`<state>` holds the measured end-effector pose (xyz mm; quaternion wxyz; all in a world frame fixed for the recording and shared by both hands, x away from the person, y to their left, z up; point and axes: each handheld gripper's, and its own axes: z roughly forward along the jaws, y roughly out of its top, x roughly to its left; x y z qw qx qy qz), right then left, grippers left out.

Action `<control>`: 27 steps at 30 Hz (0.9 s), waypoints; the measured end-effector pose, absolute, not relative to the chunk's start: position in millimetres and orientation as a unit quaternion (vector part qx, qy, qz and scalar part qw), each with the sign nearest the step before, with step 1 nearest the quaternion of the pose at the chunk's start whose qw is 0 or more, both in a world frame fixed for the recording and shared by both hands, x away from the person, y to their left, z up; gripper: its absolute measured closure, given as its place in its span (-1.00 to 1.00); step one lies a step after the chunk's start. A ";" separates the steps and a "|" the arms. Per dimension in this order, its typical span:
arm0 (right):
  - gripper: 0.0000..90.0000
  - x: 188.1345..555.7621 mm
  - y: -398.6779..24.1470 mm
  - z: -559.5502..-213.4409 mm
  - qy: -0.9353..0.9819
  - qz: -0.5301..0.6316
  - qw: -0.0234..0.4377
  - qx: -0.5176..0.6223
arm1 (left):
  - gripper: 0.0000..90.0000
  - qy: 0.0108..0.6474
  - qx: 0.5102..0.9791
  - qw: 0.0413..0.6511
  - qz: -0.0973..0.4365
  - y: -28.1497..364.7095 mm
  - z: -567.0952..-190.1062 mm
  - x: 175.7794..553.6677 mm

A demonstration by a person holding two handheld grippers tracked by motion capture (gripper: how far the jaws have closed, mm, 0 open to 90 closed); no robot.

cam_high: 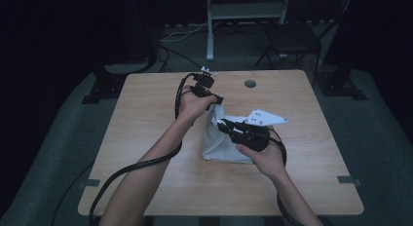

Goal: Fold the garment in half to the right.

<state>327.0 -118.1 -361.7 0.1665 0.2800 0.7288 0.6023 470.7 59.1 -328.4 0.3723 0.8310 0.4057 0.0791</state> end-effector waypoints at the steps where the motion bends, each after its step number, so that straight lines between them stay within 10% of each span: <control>1: 0.76 326.9 -119.2 -360.8 0.727 0.604 0.167 0.281 | 0.87 0.406 0.830 0.374 0.080 57.9 -327.9 470.6; 27: 0.75 319.0 -155.8 -369.9 0.721 0.594 0.178 0.309 | 0.87 0.386 0.836 0.384 0.061 25.3 -343.9 469.2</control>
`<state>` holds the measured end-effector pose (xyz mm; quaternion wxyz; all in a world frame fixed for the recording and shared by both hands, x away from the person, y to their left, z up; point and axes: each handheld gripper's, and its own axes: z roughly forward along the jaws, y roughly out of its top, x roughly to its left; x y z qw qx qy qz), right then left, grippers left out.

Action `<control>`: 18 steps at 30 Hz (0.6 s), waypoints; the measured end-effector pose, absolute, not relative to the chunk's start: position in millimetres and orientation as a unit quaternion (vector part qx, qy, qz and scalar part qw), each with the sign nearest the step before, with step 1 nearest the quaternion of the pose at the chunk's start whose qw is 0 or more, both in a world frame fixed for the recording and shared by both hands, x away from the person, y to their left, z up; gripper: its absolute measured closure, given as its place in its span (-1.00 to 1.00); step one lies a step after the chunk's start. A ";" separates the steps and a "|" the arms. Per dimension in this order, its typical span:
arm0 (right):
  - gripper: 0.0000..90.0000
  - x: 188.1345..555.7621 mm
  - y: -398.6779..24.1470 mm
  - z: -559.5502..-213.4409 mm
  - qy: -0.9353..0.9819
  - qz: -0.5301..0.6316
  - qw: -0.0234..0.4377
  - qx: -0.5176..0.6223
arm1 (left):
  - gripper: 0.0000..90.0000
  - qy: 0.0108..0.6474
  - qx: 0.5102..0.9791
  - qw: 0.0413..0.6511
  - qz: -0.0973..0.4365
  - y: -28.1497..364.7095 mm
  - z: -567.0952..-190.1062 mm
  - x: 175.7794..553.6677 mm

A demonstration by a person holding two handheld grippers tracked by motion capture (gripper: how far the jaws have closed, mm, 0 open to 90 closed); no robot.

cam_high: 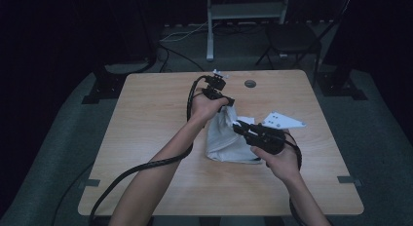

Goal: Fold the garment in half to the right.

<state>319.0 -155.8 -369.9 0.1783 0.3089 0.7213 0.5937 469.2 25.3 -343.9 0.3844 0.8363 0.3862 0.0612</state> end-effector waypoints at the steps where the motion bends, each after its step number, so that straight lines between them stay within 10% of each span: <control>1: 0.75 319.0 -155.8 -369.9 0.721 0.594 0.178 0.309 | 0.87 0.386 0.836 0.384 0.061 25.3 -343.9 469.2; 18: 0.75 310.3 -178.6 -390.6 0.730 0.571 0.175 0.332 | 0.87 0.373 0.842 0.388 0.042 1.5 -361.1 469.0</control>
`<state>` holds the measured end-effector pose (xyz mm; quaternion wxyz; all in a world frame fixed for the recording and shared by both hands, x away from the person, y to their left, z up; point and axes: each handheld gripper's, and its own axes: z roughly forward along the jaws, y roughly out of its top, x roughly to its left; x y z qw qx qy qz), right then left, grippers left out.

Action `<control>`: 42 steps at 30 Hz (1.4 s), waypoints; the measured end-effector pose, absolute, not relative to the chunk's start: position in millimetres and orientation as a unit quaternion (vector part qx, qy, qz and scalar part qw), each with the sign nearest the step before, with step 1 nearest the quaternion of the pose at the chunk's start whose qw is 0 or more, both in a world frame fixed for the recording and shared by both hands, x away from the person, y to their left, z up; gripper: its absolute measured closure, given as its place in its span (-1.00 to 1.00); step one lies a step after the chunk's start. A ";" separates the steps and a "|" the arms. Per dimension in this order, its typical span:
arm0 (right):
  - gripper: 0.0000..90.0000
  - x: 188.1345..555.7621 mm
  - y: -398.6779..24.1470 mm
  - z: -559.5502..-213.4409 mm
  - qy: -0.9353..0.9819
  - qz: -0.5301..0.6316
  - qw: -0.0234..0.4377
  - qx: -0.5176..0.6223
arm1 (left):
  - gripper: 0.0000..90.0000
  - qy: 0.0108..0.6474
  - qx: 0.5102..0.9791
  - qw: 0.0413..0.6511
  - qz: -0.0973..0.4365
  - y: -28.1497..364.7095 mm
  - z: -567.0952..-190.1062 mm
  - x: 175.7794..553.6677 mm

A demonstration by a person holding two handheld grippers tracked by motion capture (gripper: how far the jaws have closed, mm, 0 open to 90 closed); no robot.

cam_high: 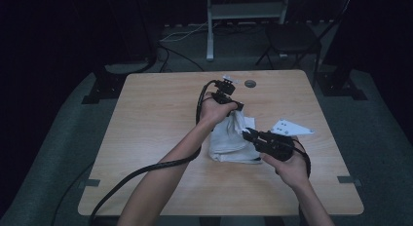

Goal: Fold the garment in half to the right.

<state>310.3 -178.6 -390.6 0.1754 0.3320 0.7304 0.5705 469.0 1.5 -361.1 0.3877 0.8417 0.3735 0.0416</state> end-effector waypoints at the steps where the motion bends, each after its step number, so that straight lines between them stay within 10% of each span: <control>1: 0.75 310.5 -179.1 -391.4 0.731 0.570 0.176 0.331 | 0.86 0.374 0.841 0.389 0.041 0.0 -362.7 468.8; 42: 0.75 307.8 -189.2 -417.9 0.748 0.536 0.166 0.354 | 0.86 0.359 0.847 0.389 0.037 -14.0 -378.4 467.6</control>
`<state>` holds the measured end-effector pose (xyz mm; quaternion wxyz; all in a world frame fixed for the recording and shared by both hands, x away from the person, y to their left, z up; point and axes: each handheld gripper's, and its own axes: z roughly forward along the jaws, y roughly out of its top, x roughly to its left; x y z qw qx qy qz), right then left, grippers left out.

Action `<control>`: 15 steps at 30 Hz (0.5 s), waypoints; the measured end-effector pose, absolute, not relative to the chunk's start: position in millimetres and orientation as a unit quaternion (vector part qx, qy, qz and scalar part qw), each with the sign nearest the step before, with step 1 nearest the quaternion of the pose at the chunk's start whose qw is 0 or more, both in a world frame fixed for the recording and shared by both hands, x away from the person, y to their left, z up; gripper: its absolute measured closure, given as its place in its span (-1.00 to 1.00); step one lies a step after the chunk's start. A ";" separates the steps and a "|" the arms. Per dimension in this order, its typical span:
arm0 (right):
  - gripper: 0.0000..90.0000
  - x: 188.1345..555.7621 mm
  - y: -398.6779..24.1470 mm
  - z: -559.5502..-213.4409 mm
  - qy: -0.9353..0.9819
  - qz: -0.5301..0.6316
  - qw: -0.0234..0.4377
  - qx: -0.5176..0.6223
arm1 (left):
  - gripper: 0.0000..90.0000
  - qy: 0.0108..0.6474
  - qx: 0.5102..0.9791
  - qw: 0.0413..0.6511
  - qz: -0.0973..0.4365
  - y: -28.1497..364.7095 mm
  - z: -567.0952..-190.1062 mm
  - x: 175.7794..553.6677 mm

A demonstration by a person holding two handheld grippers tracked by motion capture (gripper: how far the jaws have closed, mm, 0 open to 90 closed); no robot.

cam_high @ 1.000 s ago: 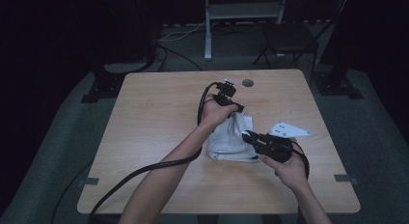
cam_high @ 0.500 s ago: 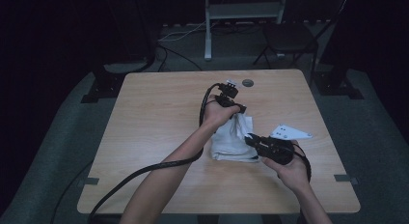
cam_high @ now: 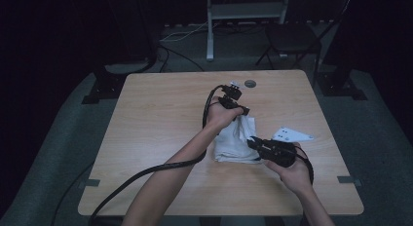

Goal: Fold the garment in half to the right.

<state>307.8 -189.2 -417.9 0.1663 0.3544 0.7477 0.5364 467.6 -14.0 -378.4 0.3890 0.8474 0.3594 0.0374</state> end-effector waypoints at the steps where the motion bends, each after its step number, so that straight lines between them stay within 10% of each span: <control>1: 0.75 307.9 -189.1 -418.1 0.747 0.537 0.167 0.354 | 0.86 0.359 0.848 0.388 0.039 -13.8 -378.6 467.6; 15: 0.75 311.7 -175.1 -413.1 0.748 0.542 0.163 0.347 | 0.86 0.363 0.852 0.374 0.050 -2.5 -374.4 468.9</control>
